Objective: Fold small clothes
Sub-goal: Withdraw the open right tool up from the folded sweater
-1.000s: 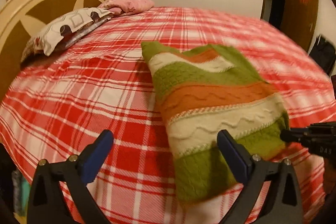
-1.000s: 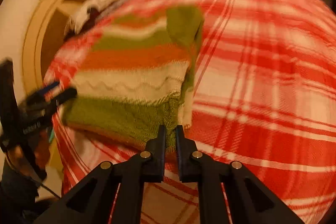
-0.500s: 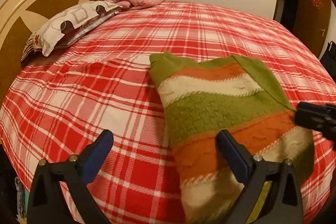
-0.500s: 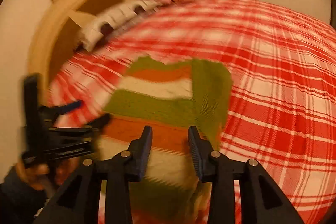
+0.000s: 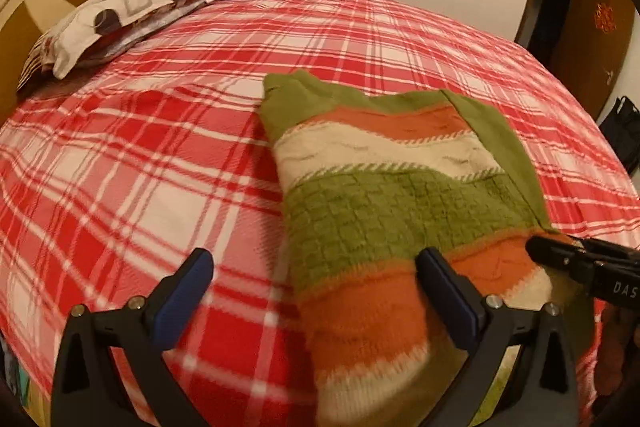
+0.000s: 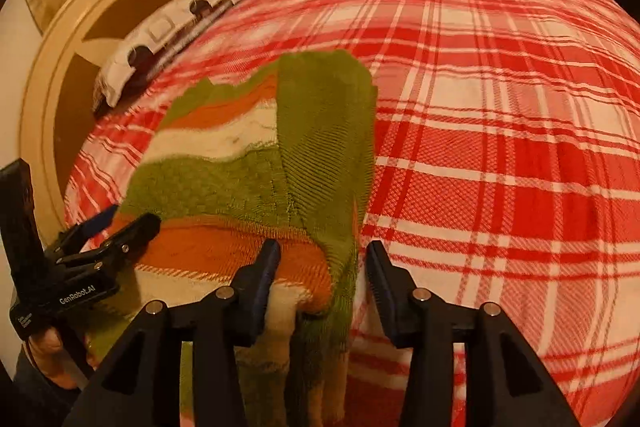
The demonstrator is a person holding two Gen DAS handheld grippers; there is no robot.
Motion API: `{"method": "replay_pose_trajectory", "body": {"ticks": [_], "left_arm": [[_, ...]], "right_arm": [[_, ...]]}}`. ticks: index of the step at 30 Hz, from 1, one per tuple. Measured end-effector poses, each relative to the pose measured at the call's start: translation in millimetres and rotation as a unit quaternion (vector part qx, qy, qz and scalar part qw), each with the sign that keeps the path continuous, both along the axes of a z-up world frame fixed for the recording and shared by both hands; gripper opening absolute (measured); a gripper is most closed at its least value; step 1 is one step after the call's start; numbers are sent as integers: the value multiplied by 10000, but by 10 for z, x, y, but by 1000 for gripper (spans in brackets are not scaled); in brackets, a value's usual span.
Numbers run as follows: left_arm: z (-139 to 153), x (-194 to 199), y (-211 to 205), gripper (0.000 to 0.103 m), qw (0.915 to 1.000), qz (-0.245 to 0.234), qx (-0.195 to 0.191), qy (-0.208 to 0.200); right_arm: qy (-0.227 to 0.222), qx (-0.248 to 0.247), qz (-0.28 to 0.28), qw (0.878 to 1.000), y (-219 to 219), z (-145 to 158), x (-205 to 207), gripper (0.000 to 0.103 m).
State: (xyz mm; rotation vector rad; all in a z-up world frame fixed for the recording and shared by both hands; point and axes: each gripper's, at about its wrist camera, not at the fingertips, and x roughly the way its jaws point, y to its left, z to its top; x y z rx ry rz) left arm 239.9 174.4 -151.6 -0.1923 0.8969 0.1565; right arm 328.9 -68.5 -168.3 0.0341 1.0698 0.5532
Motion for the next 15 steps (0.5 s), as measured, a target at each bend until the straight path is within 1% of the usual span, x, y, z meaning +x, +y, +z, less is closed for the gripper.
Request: {"method": "replay_pose_trajectory", "body": {"ticks": [2,5,8,12,15], "left_arm": [[147,-173,20,103,9998,85,136,-139],[334,-455,46,103,9995,36,120,-297],[512,-765,15,103,9987,-33,196,-463],[739,-1163,-78,103,9961,-190,346,-783],[879,-1355,-98,103,9944,-196,299,-992]], "right_arm": [[-187,72,-119,9997,-68,125,-130,49],[-548,29,-330,9979,-170,335,-386,52],[-924,-56,-455,9947,-235,557,-695,56],[-1486,-119,-445,9878,-305,858,-1139,56],[-1795,-171,-439,9826,-305,1034,-1423,56]]}}
